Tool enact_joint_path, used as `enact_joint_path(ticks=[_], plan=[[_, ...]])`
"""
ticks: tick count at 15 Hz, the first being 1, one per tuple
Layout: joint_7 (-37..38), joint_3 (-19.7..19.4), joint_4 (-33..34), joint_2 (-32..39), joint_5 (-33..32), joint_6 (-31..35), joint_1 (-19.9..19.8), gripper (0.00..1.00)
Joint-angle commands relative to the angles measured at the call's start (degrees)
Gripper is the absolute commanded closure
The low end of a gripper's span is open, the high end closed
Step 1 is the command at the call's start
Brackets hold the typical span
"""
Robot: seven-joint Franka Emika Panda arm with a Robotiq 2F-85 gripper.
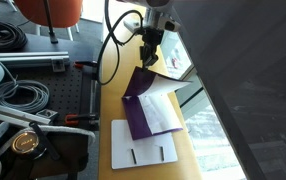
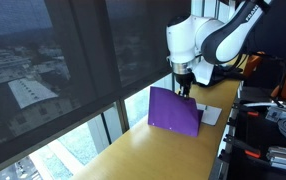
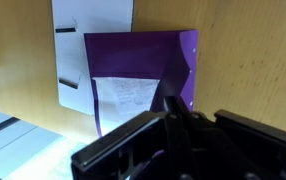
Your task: Open the purple file holder
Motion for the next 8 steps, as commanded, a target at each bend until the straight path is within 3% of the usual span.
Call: enact_joint_path(ticks=[1,8], plan=[[0.6,0.6,1.9,0.8,-0.5,-1.8,1.2,1.00],[-1.3,2.3,3.2,1.0,-0.6,-1.0,3.0,1.00]])
